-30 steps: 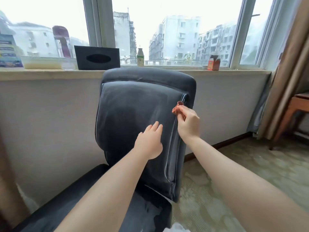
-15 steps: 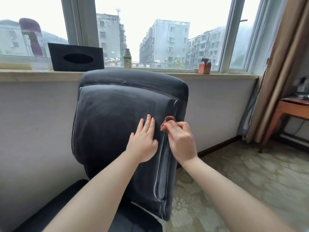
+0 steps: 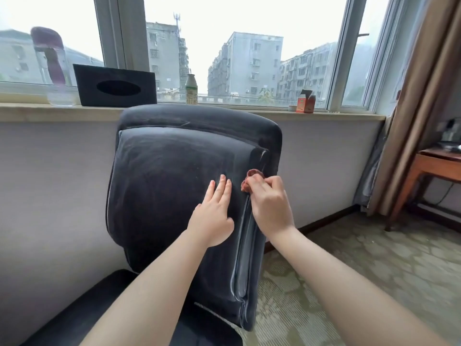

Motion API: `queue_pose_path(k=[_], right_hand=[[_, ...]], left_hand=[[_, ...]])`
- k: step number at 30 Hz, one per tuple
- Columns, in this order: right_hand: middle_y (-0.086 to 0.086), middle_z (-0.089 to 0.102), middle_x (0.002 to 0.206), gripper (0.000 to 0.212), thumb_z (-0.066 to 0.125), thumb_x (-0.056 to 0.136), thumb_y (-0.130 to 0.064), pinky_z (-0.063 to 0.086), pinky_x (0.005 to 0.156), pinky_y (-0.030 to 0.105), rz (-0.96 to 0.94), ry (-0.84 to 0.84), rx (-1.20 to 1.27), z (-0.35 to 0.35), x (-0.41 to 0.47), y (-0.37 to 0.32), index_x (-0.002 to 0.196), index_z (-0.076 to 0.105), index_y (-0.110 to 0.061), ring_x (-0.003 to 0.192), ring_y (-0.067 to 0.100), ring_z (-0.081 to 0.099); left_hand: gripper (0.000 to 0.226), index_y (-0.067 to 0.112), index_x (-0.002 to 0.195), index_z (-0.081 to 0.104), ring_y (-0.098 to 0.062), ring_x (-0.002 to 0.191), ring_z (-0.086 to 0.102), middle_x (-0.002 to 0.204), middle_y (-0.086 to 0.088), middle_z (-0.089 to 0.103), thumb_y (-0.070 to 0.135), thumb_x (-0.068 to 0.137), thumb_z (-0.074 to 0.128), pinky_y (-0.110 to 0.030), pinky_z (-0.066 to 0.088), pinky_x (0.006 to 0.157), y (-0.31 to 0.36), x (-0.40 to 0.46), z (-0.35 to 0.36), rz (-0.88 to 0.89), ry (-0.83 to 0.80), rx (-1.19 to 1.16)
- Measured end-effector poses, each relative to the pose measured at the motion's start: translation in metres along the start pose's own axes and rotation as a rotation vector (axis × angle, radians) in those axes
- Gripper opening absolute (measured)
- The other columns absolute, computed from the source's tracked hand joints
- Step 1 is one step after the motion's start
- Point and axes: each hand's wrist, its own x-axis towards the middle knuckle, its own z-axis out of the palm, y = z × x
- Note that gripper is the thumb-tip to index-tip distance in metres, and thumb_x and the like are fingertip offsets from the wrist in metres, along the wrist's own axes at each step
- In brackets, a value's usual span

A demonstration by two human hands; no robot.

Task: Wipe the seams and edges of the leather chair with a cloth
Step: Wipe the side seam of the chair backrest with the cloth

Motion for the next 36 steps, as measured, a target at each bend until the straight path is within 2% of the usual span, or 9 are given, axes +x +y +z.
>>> queue_pose_path(k=[5,10,16,19,23,25,30,32,36], right_hand=[[0.002,0.070,0.096,0.012,0.065,0.082,-0.001,0.054,0.065,0.036,-0.096,-0.059,0.024,-0.009,0.022,0.010,0.090,0.069,-0.009,0.076,0.026,0.053],[0.001,0.071,0.094,0.012,0.065,0.082,0.001,0.051,0.067,0.033,-0.025,-0.016,0.061,-0.012,0.030,0.005,0.087,0.070,-0.009,0.077,0.026,0.053],[-0.003,0.069,0.097,0.019,0.051,0.090,-0.012,0.052,0.070,0.032,-0.185,-0.139,0.146,0.005,-0.071,-0.017,0.095,0.069,-0.010,0.079,0.018,0.044],[-0.004,0.070,0.096,0.020,0.050,0.090,-0.011,0.052,0.070,0.032,-0.252,-0.156,0.147,0.002,-0.057,-0.012,0.091,0.070,-0.013,0.079,0.018,0.047],[-0.001,0.071,0.090,0.011,0.063,0.085,-0.002,0.054,0.066,0.034,0.000,-0.057,0.172,-0.008,0.001,-0.005,0.084,0.071,-0.009,0.078,0.023,0.054],[0.000,0.072,0.089,0.009,0.065,0.083,-0.001,0.054,0.065,0.032,0.022,-0.051,0.189,-0.008,0.007,-0.006,0.083,0.072,-0.008,0.076,0.024,0.055],[-0.004,0.069,0.092,0.011,0.059,0.087,-0.008,0.053,0.068,0.032,-0.165,-0.148,0.184,0.003,-0.069,-0.018,0.089,0.070,-0.011,0.077,0.017,0.044],[-0.004,0.071,0.093,0.012,0.067,0.081,-0.005,0.052,0.070,0.027,-0.238,-0.176,0.167,0.005,-0.089,-0.021,0.091,0.072,-0.010,0.079,0.014,0.041],[-0.001,0.070,0.095,0.013,0.065,0.081,-0.001,0.051,0.072,0.030,-0.283,-0.141,0.154,0.000,-0.053,-0.011,0.086,0.070,-0.012,0.079,0.018,0.049]], left_hand=[[0.098,0.022,0.149,-0.016,-0.015,0.143,-0.023,0.153,0.011,-0.028,0.007,0.079,0.051,-0.032,0.041,0.103,0.001,-0.006,-0.002,0.010,-0.029,0.050],[0.107,0.022,0.148,-0.019,-0.018,0.143,-0.022,0.153,0.011,-0.029,-0.008,0.073,0.051,-0.032,0.048,0.094,-0.004,-0.008,-0.003,0.036,-0.066,0.068],[0.106,0.022,0.147,-0.021,-0.020,0.144,-0.020,0.153,0.010,-0.030,-0.013,0.075,0.048,-0.030,0.048,0.093,-0.013,-0.021,0.015,0.050,-0.072,0.108],[0.112,0.022,0.146,-0.024,-0.021,0.144,-0.020,0.152,0.007,-0.031,-0.009,0.074,0.056,-0.030,0.049,0.091,-0.020,-0.033,0.026,0.050,-0.075,0.182],[0.114,0.022,0.146,-0.024,-0.022,0.144,-0.021,0.153,0.006,-0.031,-0.007,0.074,0.061,-0.037,0.048,0.095,-0.020,-0.038,0.028,0.033,-0.084,0.213],[0.113,0.022,0.146,-0.023,-0.022,0.144,-0.020,0.153,0.006,-0.030,-0.008,0.074,0.059,-0.036,0.049,0.092,-0.019,-0.037,0.027,0.023,-0.086,0.204],[0.110,0.024,0.147,-0.022,-0.019,0.144,-0.019,0.153,0.009,-0.029,-0.011,0.074,0.053,-0.033,0.050,0.087,-0.022,-0.036,0.032,0.023,-0.076,0.180],[0.110,0.024,0.147,-0.021,-0.019,0.144,-0.018,0.153,0.009,-0.029,-0.012,0.074,0.053,-0.034,0.050,0.088,-0.023,-0.035,0.032,0.022,-0.076,0.185],[0.109,0.024,0.147,-0.021,-0.020,0.145,-0.016,0.154,0.008,-0.028,-0.008,0.074,0.053,-0.041,0.046,0.097,-0.022,-0.038,0.029,0.008,-0.085,0.197]])
